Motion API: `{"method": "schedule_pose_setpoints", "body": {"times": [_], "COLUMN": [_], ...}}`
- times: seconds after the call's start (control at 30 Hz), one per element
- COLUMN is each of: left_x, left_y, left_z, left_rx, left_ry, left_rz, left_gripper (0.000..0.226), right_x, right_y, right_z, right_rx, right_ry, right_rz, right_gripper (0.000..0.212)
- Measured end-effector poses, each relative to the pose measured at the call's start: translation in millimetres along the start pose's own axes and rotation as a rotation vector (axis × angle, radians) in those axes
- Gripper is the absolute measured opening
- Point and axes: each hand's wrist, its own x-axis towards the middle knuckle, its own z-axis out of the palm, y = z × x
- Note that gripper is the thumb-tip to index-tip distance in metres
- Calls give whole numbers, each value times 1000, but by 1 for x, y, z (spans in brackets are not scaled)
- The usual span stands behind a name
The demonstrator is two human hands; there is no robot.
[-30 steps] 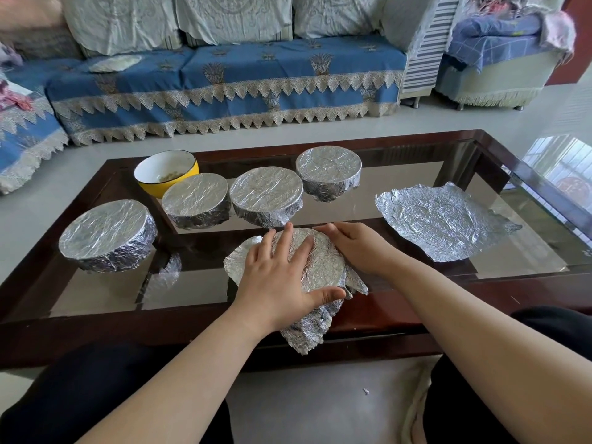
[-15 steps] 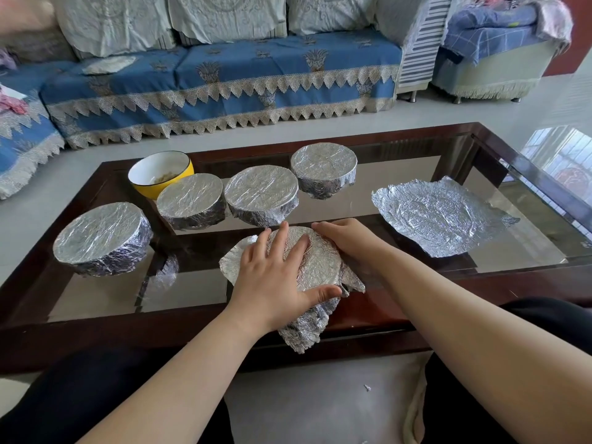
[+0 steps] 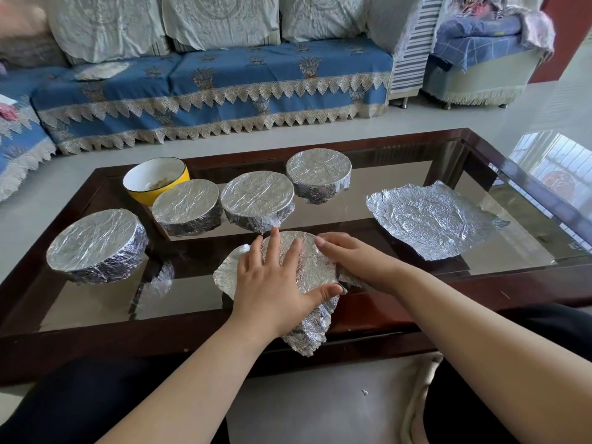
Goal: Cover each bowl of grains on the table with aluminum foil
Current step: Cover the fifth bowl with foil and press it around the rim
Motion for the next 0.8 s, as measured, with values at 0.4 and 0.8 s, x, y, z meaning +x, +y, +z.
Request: {"method": "schedule_pose_setpoints", "body": {"times": [0.4,0.8], "left_x": [1,1], "left_y": [-1,0], "left_z": [4,3], "left_rx": [15,10], "left_ry": [39,35], "left_rz": [-15,-21], "left_gripper": [123,122], "right_x": [-17,-9], "right_y": [37,46], "right_z": [26,47], "right_rx": [67,263], "right_ry": [274,456], "right_rz": [-101,-5], "right_gripper": [21,25]}}
